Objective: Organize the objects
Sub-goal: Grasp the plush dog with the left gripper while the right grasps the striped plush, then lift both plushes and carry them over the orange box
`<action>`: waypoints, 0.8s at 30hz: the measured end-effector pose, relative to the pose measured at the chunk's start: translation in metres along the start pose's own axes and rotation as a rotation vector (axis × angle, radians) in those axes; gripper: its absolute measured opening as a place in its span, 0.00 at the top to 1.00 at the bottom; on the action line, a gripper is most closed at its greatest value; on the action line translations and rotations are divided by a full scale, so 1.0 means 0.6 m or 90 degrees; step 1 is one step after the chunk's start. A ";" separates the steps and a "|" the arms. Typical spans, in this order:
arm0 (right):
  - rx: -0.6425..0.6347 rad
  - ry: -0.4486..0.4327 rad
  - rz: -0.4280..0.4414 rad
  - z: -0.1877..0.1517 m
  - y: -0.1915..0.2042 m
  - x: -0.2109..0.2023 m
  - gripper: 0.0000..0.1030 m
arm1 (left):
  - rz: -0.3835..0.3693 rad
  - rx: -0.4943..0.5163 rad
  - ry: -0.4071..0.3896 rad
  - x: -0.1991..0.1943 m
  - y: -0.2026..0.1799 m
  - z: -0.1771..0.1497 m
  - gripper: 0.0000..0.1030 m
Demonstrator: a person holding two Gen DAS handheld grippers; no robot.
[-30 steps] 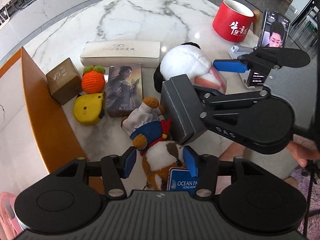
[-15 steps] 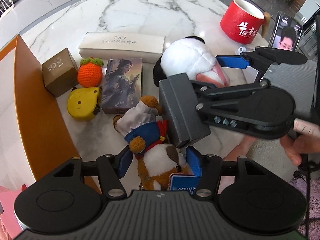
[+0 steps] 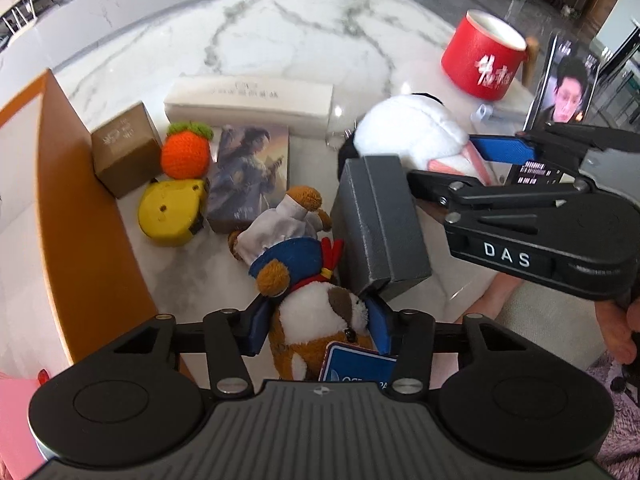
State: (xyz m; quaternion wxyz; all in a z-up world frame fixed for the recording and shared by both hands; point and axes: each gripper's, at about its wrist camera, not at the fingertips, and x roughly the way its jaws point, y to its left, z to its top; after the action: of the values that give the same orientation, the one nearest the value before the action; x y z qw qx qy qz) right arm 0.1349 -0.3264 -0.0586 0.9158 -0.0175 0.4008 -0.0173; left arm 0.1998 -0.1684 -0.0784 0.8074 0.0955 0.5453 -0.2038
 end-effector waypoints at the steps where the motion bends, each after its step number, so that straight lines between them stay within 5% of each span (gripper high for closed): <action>1: -0.004 -0.010 -0.008 0.000 0.003 -0.008 0.45 | 0.000 -0.001 -0.011 -0.007 0.000 -0.001 0.44; 9: -0.028 -0.072 -0.047 0.012 0.033 -0.071 0.46 | -0.020 -0.015 -0.100 -0.087 0.010 -0.014 0.45; 15: -0.009 -0.107 -0.025 0.028 0.060 -0.118 0.46 | -0.031 -0.051 -0.182 -0.169 0.035 -0.041 0.45; 24: 0.064 -0.149 0.098 0.060 0.124 -0.197 0.46 | -0.001 -0.121 -0.263 -0.268 0.126 -0.097 0.45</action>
State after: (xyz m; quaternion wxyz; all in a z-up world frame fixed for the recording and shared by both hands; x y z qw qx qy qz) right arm 0.0821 -0.2460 0.0491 0.9547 0.0572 0.2898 0.0355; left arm 0.1315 -0.0421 0.0419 0.9071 -0.0251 0.3853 -0.1678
